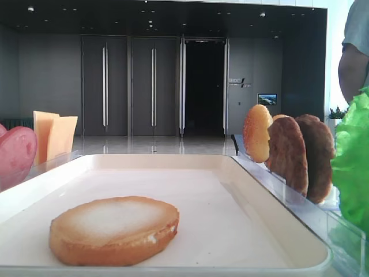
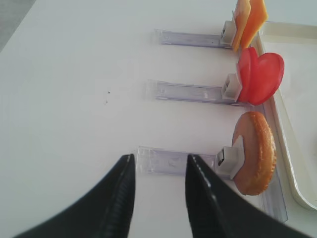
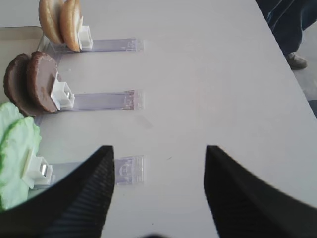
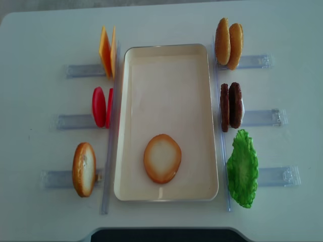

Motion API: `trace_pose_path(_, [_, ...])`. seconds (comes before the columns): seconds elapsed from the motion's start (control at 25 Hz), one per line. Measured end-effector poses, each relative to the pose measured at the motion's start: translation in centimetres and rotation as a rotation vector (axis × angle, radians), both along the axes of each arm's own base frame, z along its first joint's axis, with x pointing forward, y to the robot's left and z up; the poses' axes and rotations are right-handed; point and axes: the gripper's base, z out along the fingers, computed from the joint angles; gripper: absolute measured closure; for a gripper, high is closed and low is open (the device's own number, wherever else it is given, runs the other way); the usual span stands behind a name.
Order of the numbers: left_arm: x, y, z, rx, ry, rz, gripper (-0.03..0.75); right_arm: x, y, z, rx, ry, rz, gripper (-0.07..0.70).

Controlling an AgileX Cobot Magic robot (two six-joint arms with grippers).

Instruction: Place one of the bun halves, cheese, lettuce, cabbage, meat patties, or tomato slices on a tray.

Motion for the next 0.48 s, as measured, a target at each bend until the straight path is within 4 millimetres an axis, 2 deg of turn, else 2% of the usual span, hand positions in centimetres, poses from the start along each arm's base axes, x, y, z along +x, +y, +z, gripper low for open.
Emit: trace_pose_path(0.48, [0.01, 0.0, -0.02, 0.016, 0.003, -0.01, 0.45, 0.0, 0.0, 0.0, 0.0, 0.0, 0.0, 0.244])
